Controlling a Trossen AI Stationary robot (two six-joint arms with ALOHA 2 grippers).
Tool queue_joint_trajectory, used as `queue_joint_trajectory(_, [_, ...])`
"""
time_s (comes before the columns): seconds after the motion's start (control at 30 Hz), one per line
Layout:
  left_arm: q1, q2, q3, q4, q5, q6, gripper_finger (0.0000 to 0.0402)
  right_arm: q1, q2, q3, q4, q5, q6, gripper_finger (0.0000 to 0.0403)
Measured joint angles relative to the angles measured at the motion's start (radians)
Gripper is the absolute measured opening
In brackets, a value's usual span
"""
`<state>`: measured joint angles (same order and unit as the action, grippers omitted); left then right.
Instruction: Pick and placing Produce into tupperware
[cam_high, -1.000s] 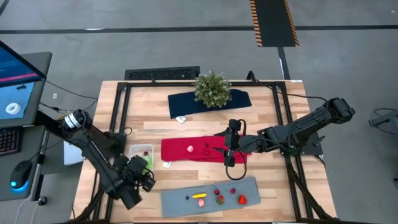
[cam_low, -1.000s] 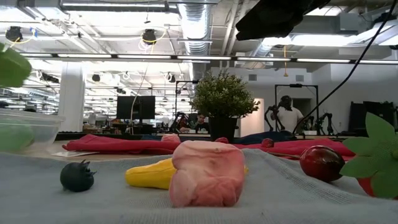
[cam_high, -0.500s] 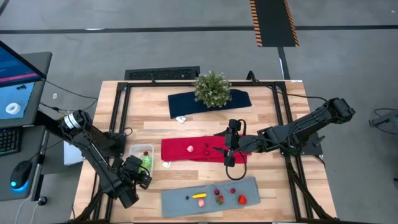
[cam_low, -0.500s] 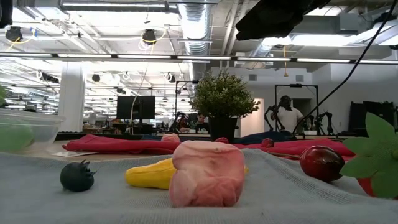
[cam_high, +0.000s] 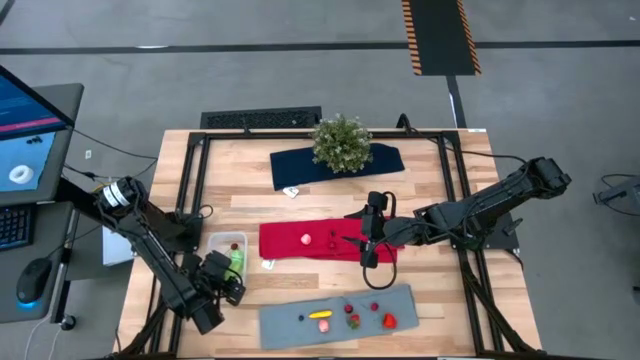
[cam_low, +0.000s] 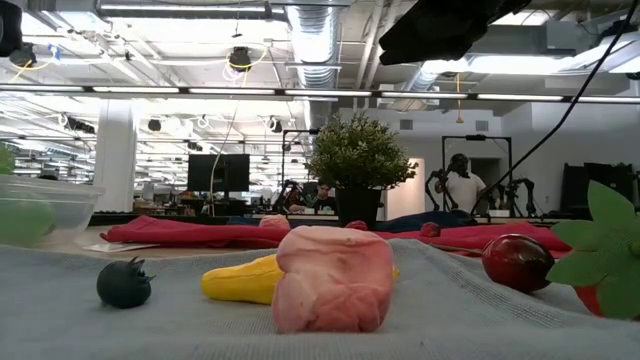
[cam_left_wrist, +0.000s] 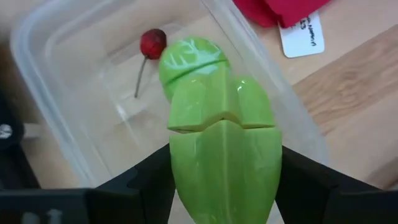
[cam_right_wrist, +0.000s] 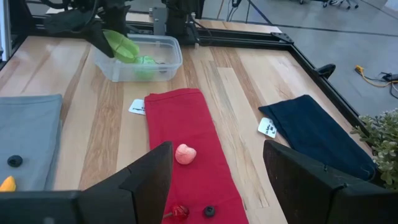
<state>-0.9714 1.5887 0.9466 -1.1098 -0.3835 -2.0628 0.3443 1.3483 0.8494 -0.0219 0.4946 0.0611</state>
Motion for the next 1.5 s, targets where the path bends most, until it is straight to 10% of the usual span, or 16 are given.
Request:
queue_joint_trajectory(0.47, [-0.025, -0.001, 0.000, 0.004, -0.051, -0.017, 0.0284, 0.000, 0.000, 0.000, 0.000, 0.000, 0.000, 0.0275])
queue_joint_trajectory(0.7, [-0.024, -0.050, 0.000, 0.020, -0.240, 0.031, 0.0283, 0.000, 0.000, 0.000, 0.000, 0.000, 0.000, 0.0275])
queue_joint_trajectory(1.17, [0.060, -0.067, 0.000, 0.438, -0.415, 0.577, 0.0283, 0.000, 0.000, 0.000, 0.000, 0.000, 0.000, 0.0275])
queue_joint_trajectory(1.5, [0.192, -0.067, 0.000, 0.511, -0.498, 0.679, 0.0283, 0.000, 0.000, 0.000, 0.000, 0.000, 0.000, 0.0275])
